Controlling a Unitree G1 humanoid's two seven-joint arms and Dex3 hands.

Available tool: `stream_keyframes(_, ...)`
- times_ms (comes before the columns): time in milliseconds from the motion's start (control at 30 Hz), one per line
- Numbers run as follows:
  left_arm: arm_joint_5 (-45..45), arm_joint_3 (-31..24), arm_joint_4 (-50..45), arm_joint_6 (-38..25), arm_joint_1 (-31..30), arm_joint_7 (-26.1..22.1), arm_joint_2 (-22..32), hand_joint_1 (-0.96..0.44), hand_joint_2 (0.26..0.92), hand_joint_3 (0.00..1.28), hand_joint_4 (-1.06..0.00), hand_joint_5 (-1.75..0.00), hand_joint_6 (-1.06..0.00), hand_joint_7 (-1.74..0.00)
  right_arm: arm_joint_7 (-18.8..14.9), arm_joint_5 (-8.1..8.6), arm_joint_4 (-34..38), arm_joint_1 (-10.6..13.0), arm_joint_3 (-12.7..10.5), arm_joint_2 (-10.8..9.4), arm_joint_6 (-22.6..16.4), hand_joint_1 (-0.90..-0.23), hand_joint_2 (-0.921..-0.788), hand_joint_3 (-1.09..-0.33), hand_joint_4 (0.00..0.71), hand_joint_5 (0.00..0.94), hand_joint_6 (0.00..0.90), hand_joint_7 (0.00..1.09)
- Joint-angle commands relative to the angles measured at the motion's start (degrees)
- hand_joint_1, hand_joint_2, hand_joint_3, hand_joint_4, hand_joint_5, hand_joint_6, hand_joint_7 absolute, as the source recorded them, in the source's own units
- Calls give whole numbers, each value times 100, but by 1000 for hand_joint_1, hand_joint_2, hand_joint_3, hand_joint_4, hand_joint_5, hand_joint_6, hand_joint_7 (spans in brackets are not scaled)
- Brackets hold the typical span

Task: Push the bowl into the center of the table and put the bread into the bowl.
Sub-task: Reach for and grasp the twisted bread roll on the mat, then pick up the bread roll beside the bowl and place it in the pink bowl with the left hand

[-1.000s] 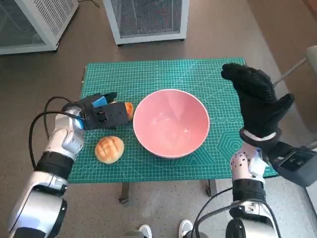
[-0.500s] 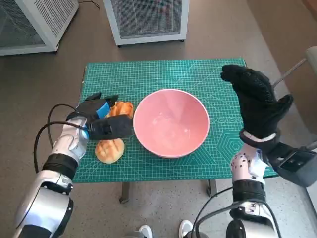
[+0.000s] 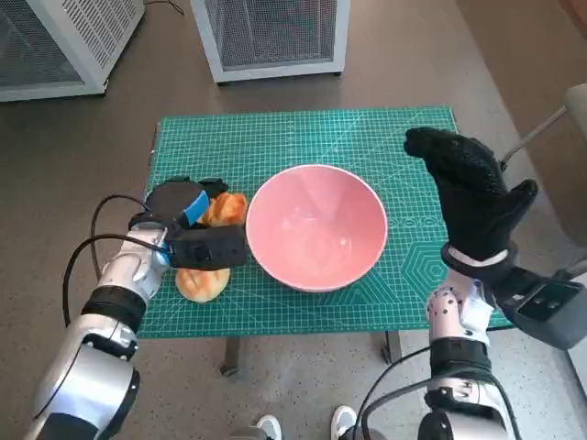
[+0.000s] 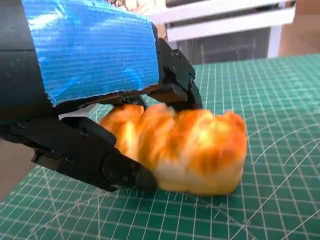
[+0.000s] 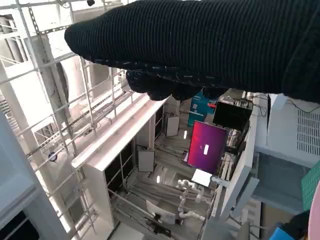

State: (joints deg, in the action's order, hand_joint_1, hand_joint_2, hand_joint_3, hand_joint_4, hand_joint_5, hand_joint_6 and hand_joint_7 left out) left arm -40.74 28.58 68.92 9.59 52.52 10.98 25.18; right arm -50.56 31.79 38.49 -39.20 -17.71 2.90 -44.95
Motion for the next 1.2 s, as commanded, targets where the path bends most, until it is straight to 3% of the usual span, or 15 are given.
stream_keyframes(33,-60,32,-8,46,65,151,121,1,920,112,-647,-1246,-577,-1150,-4,44,-74,198,28,-20,91,-587,-921,-568,356,5,74,664)
stream_keyframes(367,181,-324,-903,-63,-31,64,456,1,920,114,-615,-1216,-596,-1226,41,0,-85,210,61,-28,99,-583,-921,-570,356,4,73,663)
stream_keyframes(767,394,-1418,-4229,-468,-1135,152,964,1,920,101,-668,-1195,-575,-1209,-12,17,19,149,83,-48,99,-577,-921,-569,357,4,72,661)
stream_keyframes(1000,312,-1865,-5835,-572,-1743,202,854,1,920,96,-675,-1181,-579,-1212,-39,28,21,146,108,-79,120,-575,-921,-571,357,3,69,659)
stream_keyframes(1200,144,-1896,-6889,-640,-2076,105,621,1,920,88,-676,-1184,-595,-1192,-74,44,-3,162,127,-84,142,-575,-921,-572,357,3,67,659)
